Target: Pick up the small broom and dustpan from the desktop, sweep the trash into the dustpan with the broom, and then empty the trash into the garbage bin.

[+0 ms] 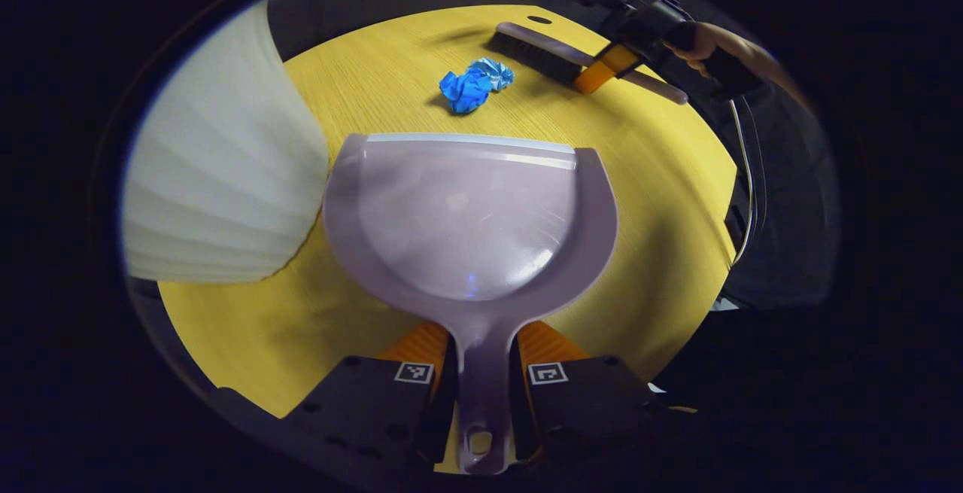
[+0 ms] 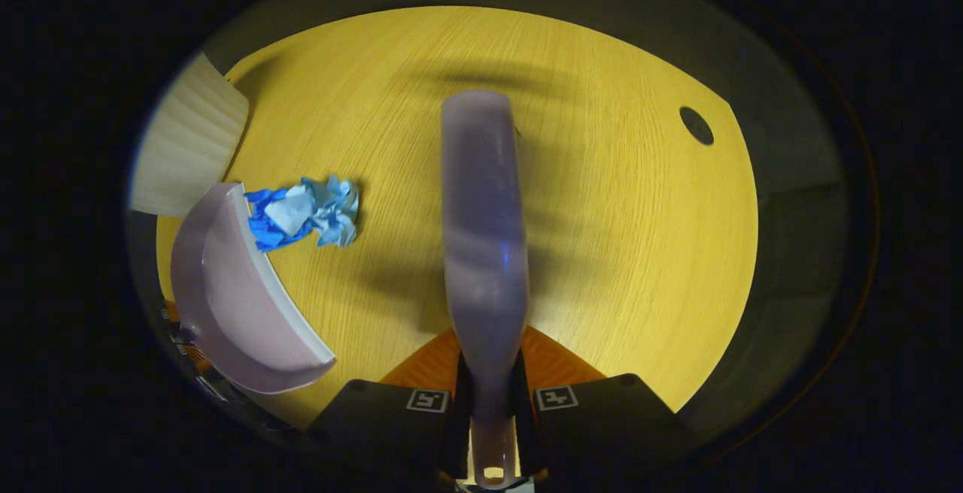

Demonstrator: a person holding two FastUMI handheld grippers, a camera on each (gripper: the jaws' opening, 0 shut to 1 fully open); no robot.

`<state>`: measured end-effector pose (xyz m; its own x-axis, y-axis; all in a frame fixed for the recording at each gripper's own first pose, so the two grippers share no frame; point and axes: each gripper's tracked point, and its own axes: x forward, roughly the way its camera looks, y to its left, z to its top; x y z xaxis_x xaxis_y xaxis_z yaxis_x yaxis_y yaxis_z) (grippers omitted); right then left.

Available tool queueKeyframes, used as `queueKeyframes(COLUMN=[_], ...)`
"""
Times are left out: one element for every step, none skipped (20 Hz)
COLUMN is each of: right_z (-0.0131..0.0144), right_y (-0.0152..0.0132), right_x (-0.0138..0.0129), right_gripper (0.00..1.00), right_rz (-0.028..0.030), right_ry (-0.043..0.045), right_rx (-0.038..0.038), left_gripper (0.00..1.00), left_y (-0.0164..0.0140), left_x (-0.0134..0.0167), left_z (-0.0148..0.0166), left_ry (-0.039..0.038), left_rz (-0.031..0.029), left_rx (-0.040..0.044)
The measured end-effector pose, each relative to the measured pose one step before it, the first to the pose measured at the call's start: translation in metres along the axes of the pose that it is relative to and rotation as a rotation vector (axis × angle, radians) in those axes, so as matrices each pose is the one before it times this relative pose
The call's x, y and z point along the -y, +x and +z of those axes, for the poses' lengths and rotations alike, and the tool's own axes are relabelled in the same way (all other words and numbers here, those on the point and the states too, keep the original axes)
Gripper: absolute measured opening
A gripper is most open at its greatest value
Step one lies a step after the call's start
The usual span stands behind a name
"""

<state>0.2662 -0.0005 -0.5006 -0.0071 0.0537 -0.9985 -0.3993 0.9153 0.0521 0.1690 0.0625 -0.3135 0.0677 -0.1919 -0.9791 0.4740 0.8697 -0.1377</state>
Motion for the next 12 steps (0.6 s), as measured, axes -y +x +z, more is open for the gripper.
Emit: queueKeyframes(right_z=[0.00991, 0.00499, 0.00213, 0.00100, -0.00263, -0.00289, -0.00516, -0.00686, -0.00716, -0.00357, -0.00327, -0.00344], right_y=[0.00028, 0.00024, -0.00036, 0.00118, -0.00040, 0.00110, 0.00004, 0.00043, 0.00173, 0.00128, 0.00193, -0.00248], right_x=[-0.00176, -0.00301, -0.00445, -0.00683, -0.00934, -0.01158, -0.01116, -0.01128, -0.00845, -0.00671, -0.00131, -0.00403], right_gripper=[0.27, 0.28, 0.27, 0.28, 0.27, 0.27, 0.27, 0.27, 0.27, 0.27, 0.27, 0.28], right_rz=[0.01136, 0.00393, 0.00384, 0.01311, 0.01733, 0.02012, 0.01952, 0.02167, 0.02300, 0.01373, 0.01035, 0.01609], right_ry=[-0.02326, -0.03286, -0.03805, -0.04016, -0.03691, -0.03657, -0.04187, -0.05015, -0.05306, -0.04812, -0.04651, -0.02885], right_rx=[0.00544, -0.00795, -0.00599, -0.00756, -0.01372, -0.01306, -0.02542, -0.02979, -0.02580, -0.01999, -0.01741, -0.01719], left_gripper=[0.29, 0.29, 0.29, 0.30, 0.30, 0.29, 0.29, 0.29, 0.29, 0.29, 0.29, 0.30], left_y=[0.00042, 0.00065, 0.00055, 0.00151, 0.00076, 0.00001, -0.00205, 0.00103, 0.00052, 0.00129, 0.00125, -0.00023], left_x=[-0.00297, -0.00308, -0.00356, -0.00286, -0.00221, -0.00296, -0.00159, -0.00329, -0.00023, 0.00021, -0.00189, -0.00024], left_z=[0.00315, 0.00217, 0.00343, 0.00196, 0.00155, 0.00236, -0.00025, 0.00048, 0.00231, 0.00201, -0.00044, -0.00073], left_ry=[0.01590, 0.02047, 0.02114, 0.01452, 0.01013, 0.01404, 0.01369, 0.01113, 0.00784, 0.00681, 0.00348, 0.00077], left_rz=[-0.00603, -0.00200, -0.00260, -0.00558, -0.00661, -0.00184, -0.00391, -0.00044, 0.00059, -0.00111, 0.00003, -0.00192], left_rx=[-0.00935, -0.00718, -0.00365, -0.00307, -0.00630, -0.00183, -0.00036, 0.00016, -0.00190, 0.00151, 0.00050, 0.00907])
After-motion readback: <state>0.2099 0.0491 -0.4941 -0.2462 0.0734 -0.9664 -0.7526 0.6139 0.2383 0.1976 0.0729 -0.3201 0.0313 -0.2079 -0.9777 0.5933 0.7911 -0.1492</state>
